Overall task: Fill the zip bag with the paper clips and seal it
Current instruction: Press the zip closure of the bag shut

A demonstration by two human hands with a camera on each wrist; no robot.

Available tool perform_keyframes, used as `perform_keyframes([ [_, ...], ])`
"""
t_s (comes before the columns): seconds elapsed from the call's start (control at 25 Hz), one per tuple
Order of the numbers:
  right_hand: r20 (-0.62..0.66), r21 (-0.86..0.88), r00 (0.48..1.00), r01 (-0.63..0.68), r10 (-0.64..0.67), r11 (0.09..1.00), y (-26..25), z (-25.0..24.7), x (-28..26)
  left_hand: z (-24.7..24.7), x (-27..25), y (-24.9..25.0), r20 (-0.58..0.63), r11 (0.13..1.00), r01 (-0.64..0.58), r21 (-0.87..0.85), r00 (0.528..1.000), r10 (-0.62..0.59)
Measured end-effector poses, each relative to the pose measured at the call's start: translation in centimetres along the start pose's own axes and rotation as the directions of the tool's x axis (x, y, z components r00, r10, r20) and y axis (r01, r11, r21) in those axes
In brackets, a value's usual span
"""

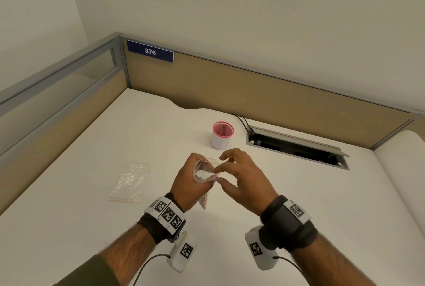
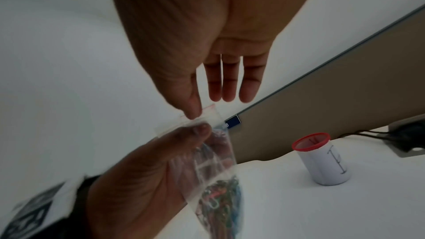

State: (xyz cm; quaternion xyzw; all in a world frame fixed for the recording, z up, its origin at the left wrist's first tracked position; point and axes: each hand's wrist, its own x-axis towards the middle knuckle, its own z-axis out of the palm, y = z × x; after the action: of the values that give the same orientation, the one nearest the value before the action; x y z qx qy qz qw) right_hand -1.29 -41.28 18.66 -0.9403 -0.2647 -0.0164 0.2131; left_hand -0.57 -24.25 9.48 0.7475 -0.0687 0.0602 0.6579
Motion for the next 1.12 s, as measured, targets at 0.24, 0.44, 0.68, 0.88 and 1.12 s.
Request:
perform_keyframes([
  [0.24, 0.051, 0.068, 0.999, -0.007, 0.003, 0.998, -1.1, 0.5, 0.3, -0.4, 0.3, 0.1, 0.025, 1.0, -0.015, -0.017, 1.0, 0.015],
  [0.44, -0.009, 0.217, 0.998, -0.061, 0.064, 0.974, -0.1, -0.1, 1.0, -1.9, 0.7, 0.0, 0.094, 0.997, 0.005, -0.072, 0.996, 0.002],
  [0.68, -0.034, 0.318, 0.996, -0.068, 0.083, 0.946, 0.7, -1.4, 1.3, -3.7, 2.1, -0.2, 0.116, 0.946, 0.063, -0.317, 0.993, -0.027],
  [0.88, -0.064, 0.308, 0.991, -0.091, 0.116, 0.947, 2.3, -1.6, 0.2, -3.7, 2.7, 0.2, 0.106, 0.961, 0.078, -0.266, 0.993, -0.051],
  [1.12, -0.031, 0.452, 0.98, -0.16, 0.194, 0.877, 3.6, -0.7, -1.8, -2.0, 2.4, 1.5, 0.11, 0.998, -0.034, -0.046, 0.993, 0.039],
])
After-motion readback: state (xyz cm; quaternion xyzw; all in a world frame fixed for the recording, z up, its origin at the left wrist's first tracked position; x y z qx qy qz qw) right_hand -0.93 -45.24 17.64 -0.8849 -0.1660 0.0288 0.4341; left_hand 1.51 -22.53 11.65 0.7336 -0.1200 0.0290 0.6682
